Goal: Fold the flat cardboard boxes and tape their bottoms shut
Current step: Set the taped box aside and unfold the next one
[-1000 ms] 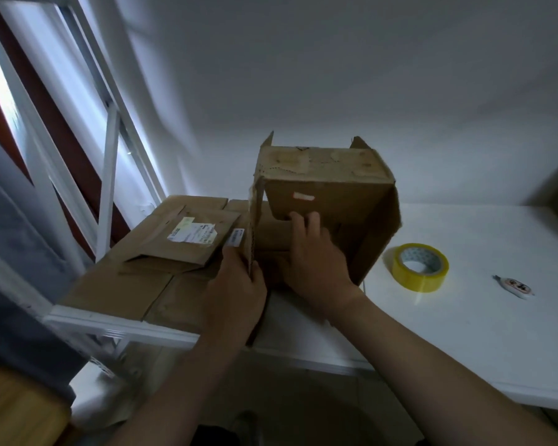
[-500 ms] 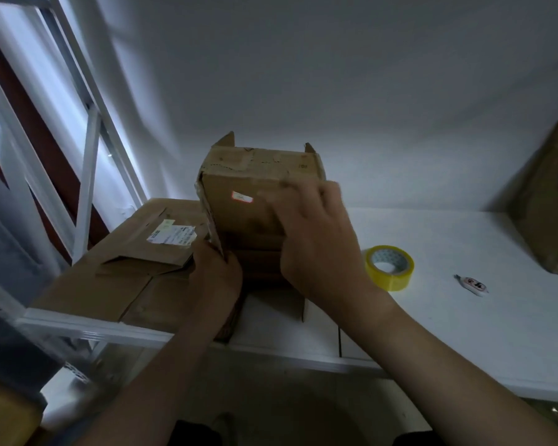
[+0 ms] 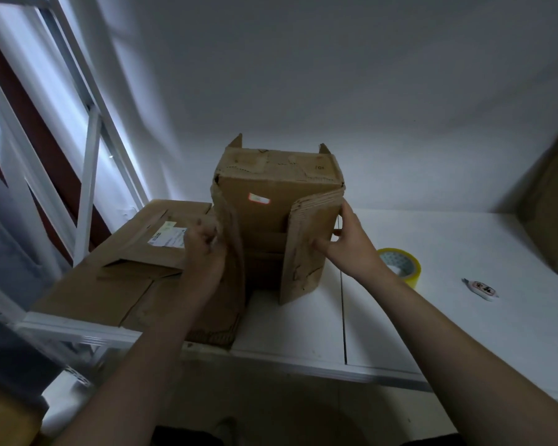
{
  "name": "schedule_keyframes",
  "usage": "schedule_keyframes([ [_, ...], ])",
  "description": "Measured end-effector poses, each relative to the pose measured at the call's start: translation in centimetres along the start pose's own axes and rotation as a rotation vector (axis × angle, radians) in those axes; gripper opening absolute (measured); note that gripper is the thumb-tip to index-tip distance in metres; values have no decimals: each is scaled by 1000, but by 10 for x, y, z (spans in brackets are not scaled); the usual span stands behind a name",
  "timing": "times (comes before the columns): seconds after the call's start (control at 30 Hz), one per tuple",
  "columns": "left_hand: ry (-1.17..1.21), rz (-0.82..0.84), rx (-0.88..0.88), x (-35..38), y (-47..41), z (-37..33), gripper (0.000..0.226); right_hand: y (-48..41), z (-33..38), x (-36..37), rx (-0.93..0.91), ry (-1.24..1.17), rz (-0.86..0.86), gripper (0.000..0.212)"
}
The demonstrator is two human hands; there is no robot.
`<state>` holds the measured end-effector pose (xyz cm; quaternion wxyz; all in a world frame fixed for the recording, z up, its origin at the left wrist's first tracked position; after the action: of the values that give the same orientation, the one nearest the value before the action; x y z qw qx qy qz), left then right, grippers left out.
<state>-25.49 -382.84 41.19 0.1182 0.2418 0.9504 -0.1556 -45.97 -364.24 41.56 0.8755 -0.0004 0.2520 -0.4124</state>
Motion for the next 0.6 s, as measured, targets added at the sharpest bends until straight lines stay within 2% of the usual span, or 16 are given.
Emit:
schedule_keyframes([
  [0.07,92,43,36,-3,-11,-5,38,-7,3,-3,-10,-58,-19,74],
  [0.13,100,113,44,3,-25,-3,68,-11,6,-3,3,-94,-10,80],
  [0.2,70,168,52,14,-35,-3,83,-15,5,1,38,-117,9,89],
  [0.3,30,134,102,24,-39,-11,80,-16,11,8,34,-104,0,89],
  [0.43,39,-38,173,16,-33,-29,61,-14,16,1,22,-70,-89,66],
  [0.5,49,-60,208,16,-29,-38,59,-10,18,-12,17,-84,-143,53],
  [0.6,96,-51,244,18,-20,-52,57,-1,25,-30,-2,-81,-202,50],
])
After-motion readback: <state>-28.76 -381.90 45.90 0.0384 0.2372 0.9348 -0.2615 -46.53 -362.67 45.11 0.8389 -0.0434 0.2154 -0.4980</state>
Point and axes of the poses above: each hand's wrist, its own y-axis away from the middle knuckle, its own x-axis out of the palm, z = x × y, the point moved 10 cm from there along -y, towards the middle knuckle, and after that the axes turned 1 degree about x, right-handed, at the moved point
